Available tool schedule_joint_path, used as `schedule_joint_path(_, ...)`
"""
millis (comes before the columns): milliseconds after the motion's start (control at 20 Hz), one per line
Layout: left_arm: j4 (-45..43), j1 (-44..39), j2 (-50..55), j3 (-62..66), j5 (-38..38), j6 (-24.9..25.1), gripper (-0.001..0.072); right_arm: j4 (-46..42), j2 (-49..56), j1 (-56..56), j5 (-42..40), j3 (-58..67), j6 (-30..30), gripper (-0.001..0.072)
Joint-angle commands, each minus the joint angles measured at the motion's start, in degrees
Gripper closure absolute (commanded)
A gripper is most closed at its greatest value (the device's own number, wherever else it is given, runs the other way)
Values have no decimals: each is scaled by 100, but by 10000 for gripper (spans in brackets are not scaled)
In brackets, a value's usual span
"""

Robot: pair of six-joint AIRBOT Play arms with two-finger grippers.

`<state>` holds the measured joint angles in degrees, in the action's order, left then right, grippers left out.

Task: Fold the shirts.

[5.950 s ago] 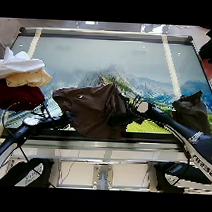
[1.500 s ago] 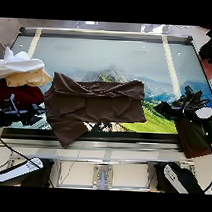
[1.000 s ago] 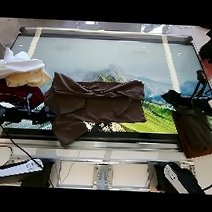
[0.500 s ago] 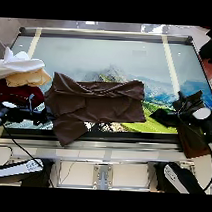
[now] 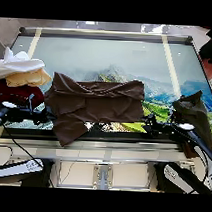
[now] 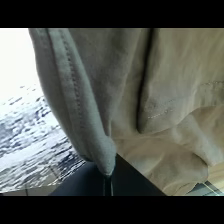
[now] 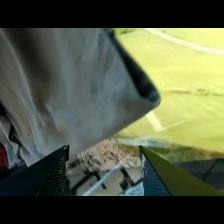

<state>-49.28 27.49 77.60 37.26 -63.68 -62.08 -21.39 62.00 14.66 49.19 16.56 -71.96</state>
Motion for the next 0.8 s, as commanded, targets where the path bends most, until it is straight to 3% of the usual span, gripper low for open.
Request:
schedule_joint_path(0,4,-2,-2,4,2,0,695,706,463,-7,-389,-59,415,205)
schedule_joint_path(50,4,-2,-2,4,2,0,695,920,573,-7,-422,-59,610,206)
schedule_joint_path(200,7,-2,-2,4,9,0,695,1655,780,-205,-706,-44,1126,351)
schedule_joint_path(350,33,-2,-2,4,66,0,695,1888,927,-682,-1016,234,1167,372)
schedule_joint_path(450,352,0,-22,4,31,0,695,1943,914,-876,-944,599,1399,696)
schedule_joint_path(550,896,15,-286,59,-85,160,695,1982,732,-896,-511,1091,1838,705)
schedule_joint_path(750,1499,341,-1757,599,-719,256,695,1419,-450,-892,-107,2216,1845,706)
